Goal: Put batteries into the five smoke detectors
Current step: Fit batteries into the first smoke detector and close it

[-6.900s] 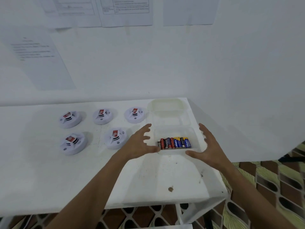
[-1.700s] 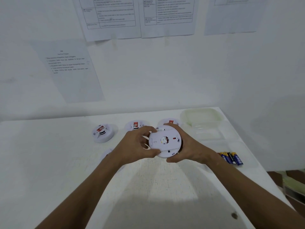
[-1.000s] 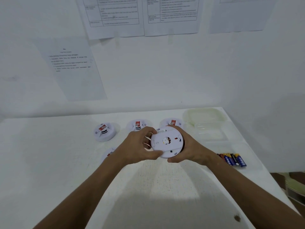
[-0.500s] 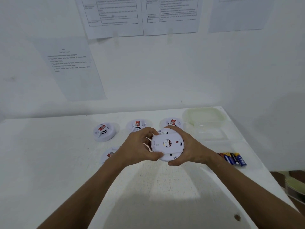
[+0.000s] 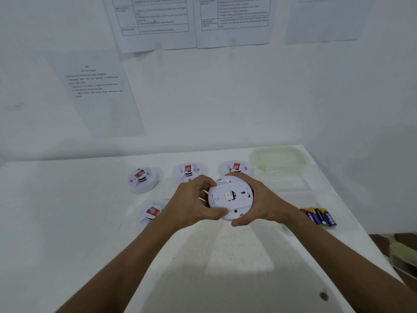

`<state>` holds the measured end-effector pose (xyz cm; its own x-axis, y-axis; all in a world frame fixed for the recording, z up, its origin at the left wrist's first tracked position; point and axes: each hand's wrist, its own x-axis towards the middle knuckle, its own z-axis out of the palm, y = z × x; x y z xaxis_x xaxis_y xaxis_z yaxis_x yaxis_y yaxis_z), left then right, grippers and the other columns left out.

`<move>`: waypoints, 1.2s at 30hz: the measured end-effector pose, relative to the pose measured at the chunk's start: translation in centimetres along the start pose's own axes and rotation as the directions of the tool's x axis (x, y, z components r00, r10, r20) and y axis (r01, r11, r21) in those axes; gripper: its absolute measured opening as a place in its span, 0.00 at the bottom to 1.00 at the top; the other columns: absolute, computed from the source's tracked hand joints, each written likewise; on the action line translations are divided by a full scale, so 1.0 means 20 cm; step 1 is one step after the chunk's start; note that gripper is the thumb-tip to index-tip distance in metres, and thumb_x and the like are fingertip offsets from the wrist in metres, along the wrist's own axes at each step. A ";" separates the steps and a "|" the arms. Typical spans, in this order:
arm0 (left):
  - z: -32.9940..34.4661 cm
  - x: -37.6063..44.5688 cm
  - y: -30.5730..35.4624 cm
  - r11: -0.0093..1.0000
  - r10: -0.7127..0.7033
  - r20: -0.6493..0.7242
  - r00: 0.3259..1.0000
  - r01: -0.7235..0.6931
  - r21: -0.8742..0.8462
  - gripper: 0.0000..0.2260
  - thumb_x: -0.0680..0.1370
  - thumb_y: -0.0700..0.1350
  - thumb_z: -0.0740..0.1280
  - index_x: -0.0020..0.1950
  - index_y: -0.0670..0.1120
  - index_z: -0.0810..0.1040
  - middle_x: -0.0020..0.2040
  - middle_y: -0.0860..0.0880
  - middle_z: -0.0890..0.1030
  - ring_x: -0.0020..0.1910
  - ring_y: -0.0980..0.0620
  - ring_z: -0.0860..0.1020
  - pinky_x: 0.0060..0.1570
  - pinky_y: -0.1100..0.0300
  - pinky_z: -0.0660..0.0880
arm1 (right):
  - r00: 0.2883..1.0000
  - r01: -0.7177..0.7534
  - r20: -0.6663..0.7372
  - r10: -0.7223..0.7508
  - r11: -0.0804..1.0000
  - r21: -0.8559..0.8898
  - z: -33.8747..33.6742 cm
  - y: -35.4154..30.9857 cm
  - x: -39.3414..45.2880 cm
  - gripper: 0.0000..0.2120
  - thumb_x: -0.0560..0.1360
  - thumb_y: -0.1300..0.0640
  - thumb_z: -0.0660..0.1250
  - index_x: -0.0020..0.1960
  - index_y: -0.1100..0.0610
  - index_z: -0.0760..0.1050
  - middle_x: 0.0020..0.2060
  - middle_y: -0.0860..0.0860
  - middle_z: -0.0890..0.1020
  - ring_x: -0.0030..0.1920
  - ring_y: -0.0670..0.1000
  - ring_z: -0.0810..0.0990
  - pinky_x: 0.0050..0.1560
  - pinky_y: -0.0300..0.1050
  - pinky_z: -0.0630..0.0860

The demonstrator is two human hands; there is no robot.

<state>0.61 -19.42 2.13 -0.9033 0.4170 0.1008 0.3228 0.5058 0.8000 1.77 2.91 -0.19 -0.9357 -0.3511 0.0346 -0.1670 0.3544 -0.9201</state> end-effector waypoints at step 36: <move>0.01 -0.01 -0.01 0.851 0.159 0.076 0.984 -0.175 0.495 0.31 0.60 0.68 0.64 0.54 0.48 0.74 0.48 0.53 0.74 0.44 0.54 0.73 0.42 0.58 0.77 | 1.000 0.007 -0.006 -0.007 0.999 0.049 0.08 0.08 0.00 0.47 0.60 0.70 0.82 0.72 0.55 0.64 0.64 0.49 0.77 0.64 0.47 0.77 0.57 0.40 0.78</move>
<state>0.84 -19.40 1.90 -0.8167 0.5478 0.1814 0.5728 0.7312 0.3704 2.01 2.21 -2.30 -0.9365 -0.3480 0.0432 -0.1582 0.3095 -0.9376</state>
